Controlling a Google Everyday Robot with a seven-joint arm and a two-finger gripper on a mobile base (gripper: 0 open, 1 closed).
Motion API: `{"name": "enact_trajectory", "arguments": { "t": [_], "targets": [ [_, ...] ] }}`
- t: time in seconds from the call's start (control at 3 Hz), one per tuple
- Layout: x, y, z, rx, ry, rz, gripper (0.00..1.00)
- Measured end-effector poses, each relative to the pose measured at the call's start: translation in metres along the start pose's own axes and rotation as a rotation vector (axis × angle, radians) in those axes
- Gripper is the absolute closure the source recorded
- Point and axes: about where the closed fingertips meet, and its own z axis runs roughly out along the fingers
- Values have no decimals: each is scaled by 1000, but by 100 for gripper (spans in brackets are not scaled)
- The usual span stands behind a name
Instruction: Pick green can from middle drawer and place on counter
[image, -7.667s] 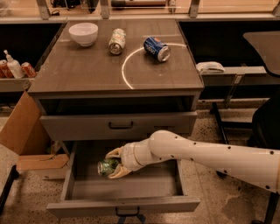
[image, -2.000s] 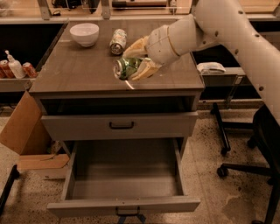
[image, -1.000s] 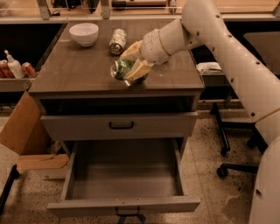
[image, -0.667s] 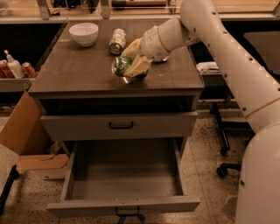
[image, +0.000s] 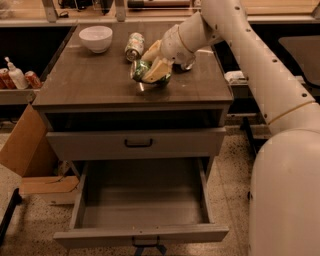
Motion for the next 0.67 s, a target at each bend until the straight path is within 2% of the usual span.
{"name": "enact_trajectory", "arguments": {
  "t": [0.33, 0.67],
  "targets": [
    [7, -10, 4, 10, 17, 49, 82],
    [13, -17, 9, 15, 27, 83, 58]
  ]
}}
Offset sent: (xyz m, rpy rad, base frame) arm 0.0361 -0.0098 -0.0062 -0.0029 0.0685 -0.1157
